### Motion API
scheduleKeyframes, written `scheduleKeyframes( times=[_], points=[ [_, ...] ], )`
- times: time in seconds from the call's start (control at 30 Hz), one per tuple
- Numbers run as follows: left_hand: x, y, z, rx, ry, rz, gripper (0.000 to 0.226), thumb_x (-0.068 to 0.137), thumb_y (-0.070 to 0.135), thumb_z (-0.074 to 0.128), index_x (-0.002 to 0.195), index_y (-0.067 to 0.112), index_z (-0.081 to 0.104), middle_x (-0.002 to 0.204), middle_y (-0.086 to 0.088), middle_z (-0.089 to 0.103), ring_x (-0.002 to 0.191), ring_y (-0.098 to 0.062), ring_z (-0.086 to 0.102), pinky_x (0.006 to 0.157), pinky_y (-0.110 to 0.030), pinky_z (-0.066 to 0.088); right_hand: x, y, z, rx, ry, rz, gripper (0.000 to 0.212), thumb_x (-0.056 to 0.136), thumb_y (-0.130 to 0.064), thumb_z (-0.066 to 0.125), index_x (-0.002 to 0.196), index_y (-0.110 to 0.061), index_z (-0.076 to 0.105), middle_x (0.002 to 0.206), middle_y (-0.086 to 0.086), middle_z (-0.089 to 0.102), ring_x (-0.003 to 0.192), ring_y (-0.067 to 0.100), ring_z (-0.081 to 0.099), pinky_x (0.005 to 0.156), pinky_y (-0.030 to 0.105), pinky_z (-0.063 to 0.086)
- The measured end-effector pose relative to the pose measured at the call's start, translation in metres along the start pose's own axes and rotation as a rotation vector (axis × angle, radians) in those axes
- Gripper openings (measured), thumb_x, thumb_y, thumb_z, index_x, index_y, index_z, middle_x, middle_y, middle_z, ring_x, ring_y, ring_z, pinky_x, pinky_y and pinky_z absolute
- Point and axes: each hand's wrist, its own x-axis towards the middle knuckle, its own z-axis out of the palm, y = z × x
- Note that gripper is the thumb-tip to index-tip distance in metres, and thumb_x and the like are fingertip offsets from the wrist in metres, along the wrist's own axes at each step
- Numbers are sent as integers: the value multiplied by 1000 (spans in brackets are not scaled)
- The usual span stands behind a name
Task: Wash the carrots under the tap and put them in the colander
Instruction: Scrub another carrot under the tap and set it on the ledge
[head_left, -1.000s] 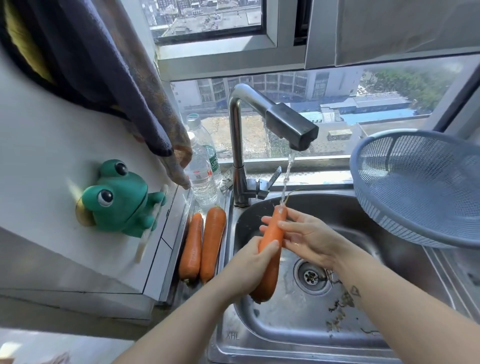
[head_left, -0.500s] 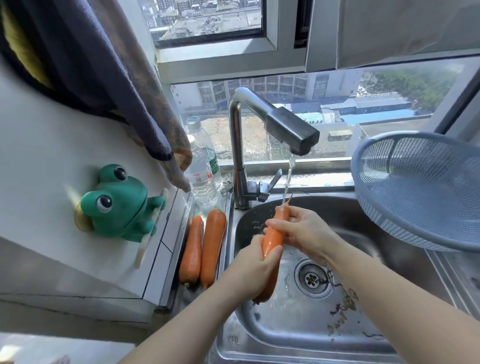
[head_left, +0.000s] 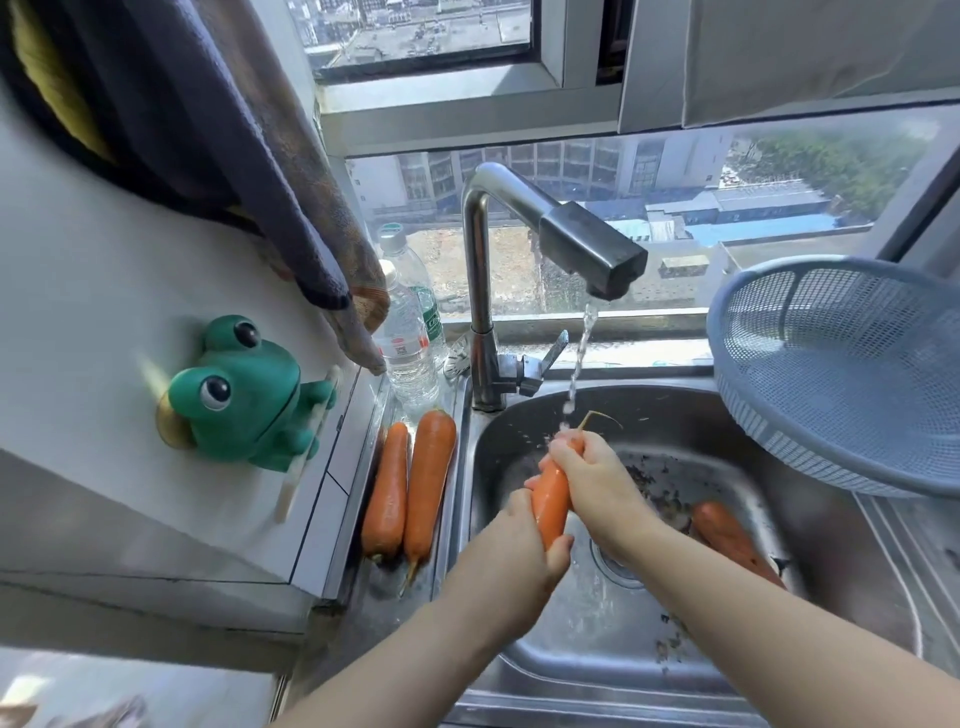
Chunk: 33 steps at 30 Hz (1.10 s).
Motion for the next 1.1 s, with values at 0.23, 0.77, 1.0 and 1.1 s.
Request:
scheduleKeyframes(
  times=[0.23,0.77,1.0,1.1],
  points=[
    [-4,-9,-5,-16,-49,-19,32,94,41,46,118,20,38,93,-2,61,74,-19,59,66,-37,48,-1,-3,0,413,-98,150,25,104,-23,38,112,-4,52,94,18,63,78,28,68,71,39,55],
    [-5,-2,-13,-41,-26,-22,27,95,41,44,113,22,38,89,-1,59,77,-18,60,67,-34,48,-2,-10,-6,392,-140,115,23,99,-16,48,115,-1,54,105,19,65,91,26,68,72,34,57],
    [0,-4,-15,-232,-126,-43,31,95,44,45,117,22,44,90,0,62,77,-17,61,75,-36,51,1,-15,-9,508,-54,217,37,103,-31,38,100,0,59,89,17,66,80,26,67,71,36,54],
    [-2,-3,-21,-846,-368,-211,30,98,41,44,110,14,51,84,-4,62,70,-17,61,70,-34,55,-3,-16,-11,655,-162,188,30,103,-23,38,110,0,56,99,17,62,86,26,65,76,37,57]
  ],
)
